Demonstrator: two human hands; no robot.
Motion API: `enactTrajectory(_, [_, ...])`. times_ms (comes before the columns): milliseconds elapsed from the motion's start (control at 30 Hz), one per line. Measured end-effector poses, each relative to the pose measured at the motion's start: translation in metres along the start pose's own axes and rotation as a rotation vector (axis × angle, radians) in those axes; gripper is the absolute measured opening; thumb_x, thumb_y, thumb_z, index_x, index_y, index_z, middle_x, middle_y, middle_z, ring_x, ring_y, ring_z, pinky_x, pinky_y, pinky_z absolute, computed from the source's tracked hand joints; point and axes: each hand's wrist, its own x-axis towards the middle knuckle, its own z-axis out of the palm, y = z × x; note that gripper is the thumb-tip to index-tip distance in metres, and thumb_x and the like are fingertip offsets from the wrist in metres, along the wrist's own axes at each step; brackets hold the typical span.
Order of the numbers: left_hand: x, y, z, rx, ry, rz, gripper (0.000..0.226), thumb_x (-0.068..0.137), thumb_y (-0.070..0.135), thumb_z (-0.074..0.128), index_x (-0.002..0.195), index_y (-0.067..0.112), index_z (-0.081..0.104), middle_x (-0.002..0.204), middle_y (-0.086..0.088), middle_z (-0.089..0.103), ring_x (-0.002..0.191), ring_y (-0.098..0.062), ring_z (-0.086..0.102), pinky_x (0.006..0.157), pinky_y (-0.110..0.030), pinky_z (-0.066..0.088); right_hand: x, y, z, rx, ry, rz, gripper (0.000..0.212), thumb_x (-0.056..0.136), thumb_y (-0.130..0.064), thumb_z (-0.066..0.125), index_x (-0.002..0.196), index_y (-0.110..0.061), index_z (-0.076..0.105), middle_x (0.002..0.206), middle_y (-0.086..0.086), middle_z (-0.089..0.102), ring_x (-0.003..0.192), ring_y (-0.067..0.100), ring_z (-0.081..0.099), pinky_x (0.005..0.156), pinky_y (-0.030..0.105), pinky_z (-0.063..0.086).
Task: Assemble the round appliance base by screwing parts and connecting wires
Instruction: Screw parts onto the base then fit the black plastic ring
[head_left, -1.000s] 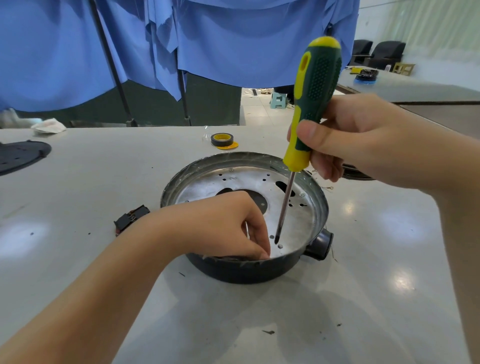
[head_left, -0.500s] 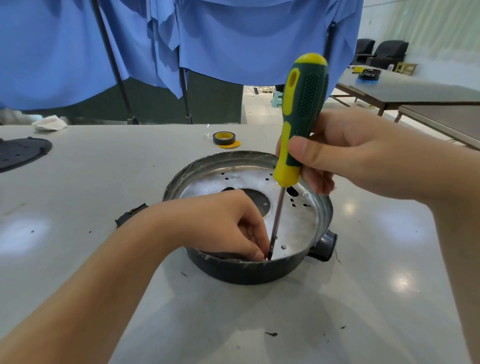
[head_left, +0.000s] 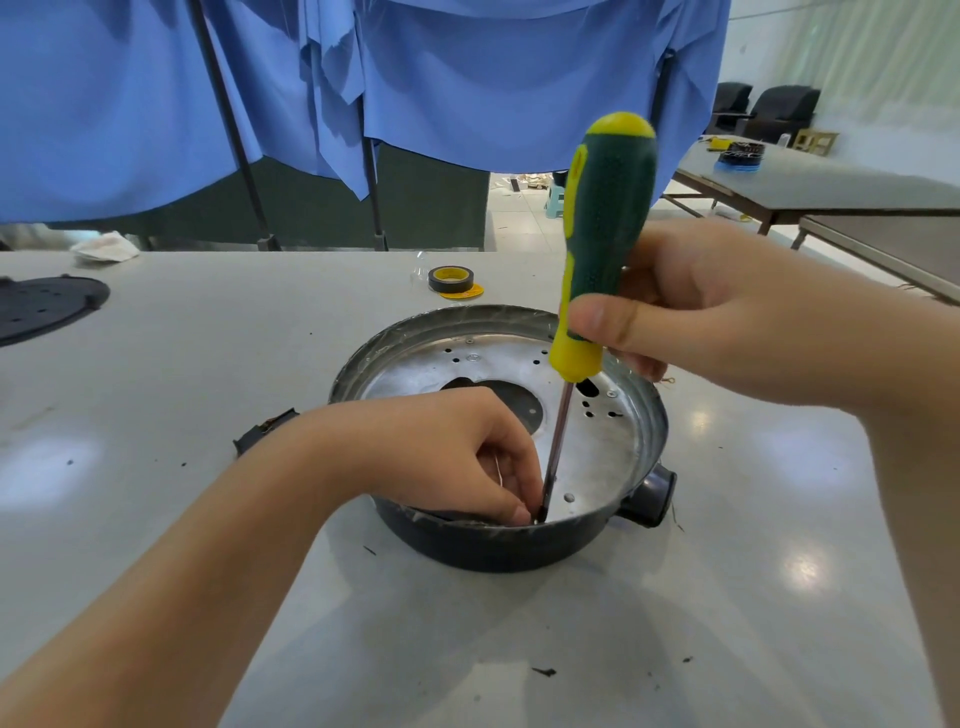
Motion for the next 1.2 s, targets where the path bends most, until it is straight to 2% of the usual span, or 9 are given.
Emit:
enactTrajectory(100, [-0.002,0.002,-0.001,-0.001,-0.008,0.001,0.017,0.086,0.026,0.07,0.074,0.037,0.069,0.063,0.023,0.062,0.056,0.006,0.054,0.054,-0.005,0.04,0.002,-0.005,0.006,0.007,0.091,-0.043,0.024,0.072,-0.057,0.072,0.072,-0.034,0.063,0.055,-0.011,0.053,0.049,0.006,0.045,0.048,0.014,0.039])
enactTrajectory(233, [-0.003,0.005,-0.001,0.006,-0.003,-0.028,0.01,0.088,0.03,0.067,0.081,0.035,0.072,0.066,0.024,0.064,0.054,0.007,0.054,0.051,-0.004,0.039,0.003,-0.01,0.015,-0.057,0.185,-0.067,0.034,0.071,-0.048,0.073,0.069,-0.016,0.061,0.051,-0.002,0.05,0.045,0.004,0.042,0.045,0.017,0.037])
enactTrajectory(367, [-0.005,0.008,-0.003,-0.115,0.081,0.032,0.018,0.087,0.014,0.063,0.092,0.027,0.075,0.084,0.012,0.073,0.074,-0.001,0.065,0.07,-0.017,0.054,0.004,-0.009,0.019,-0.153,0.299,-0.023,0.033,0.072,-0.05,0.073,0.056,-0.027,0.055,0.047,-0.004,0.044,0.042,0.004,0.039,0.045,0.012,0.034])
enactTrajectory(467, [-0.008,0.01,-0.007,-0.284,0.151,0.118,0.023,0.083,0.002,0.064,0.091,0.021,0.074,0.09,0.009,0.075,0.09,-0.009,0.071,0.087,-0.023,0.055,0.005,-0.006,0.02,-0.215,0.379,0.031,0.046,0.069,-0.054,0.072,0.055,-0.016,0.048,0.046,-0.006,0.037,0.042,0.006,0.035,0.045,0.014,0.033])
enactTrajectory(733, [-0.004,0.014,-0.002,-0.312,0.327,0.15,0.008,0.076,0.016,0.081,0.076,0.023,0.078,0.079,0.007,0.076,0.073,-0.004,0.072,0.065,-0.006,0.048,0.006,-0.005,0.021,-0.393,0.427,0.126,0.07,0.057,-0.085,0.051,0.058,-0.015,0.046,0.047,-0.008,0.04,0.042,0.006,0.037,0.044,0.02,0.03])
enactTrajectory(867, [-0.005,0.015,-0.002,-0.35,0.25,0.16,0.013,0.084,0.006,0.071,0.089,0.018,0.074,0.083,0.002,0.077,0.081,-0.009,0.073,0.074,-0.013,0.053,0.003,0.003,0.002,-0.004,0.229,0.095,0.047,0.073,-0.071,0.057,0.087,-0.026,0.066,0.084,-0.009,0.073,0.073,0.004,0.068,0.068,0.022,0.058])
enactTrajectory(1000, [-0.006,0.017,-0.002,-0.377,0.171,0.155,0.015,0.09,0.001,0.061,0.098,0.01,0.069,0.093,-0.003,0.076,0.088,-0.011,0.073,0.079,-0.018,0.055,-0.001,0.014,-0.013,0.549,-0.051,-0.03,0.052,0.076,-0.02,0.066,0.126,-0.015,0.053,0.119,0.003,0.069,0.114,0.019,0.063,0.09,0.028,0.052])
enactTrajectory(1100, [-0.008,0.017,-0.002,-0.374,0.131,0.163,0.02,0.093,-0.003,0.056,0.102,0.01,0.067,0.098,-0.004,0.076,0.093,-0.011,0.072,0.082,-0.019,0.054,0.0,0.017,-0.01,0.662,-0.123,-0.083,0.055,0.076,-0.007,0.063,0.129,-0.011,0.05,0.119,0.011,0.067,0.114,0.026,0.063,0.089,0.03,0.052])
enactTrajectory(1200, [-0.01,0.017,-0.002,-0.376,0.097,0.173,0.025,0.092,-0.003,0.056,0.107,0.014,0.065,0.103,-0.003,0.075,0.097,-0.01,0.071,0.086,-0.019,0.054,0.001,0.013,-0.006,0.549,-0.015,-0.081,0.048,0.066,-0.018,0.073,0.113,-0.019,0.065,0.104,0.001,0.074,0.1,0.017,0.069,0.081,0.024,0.054])
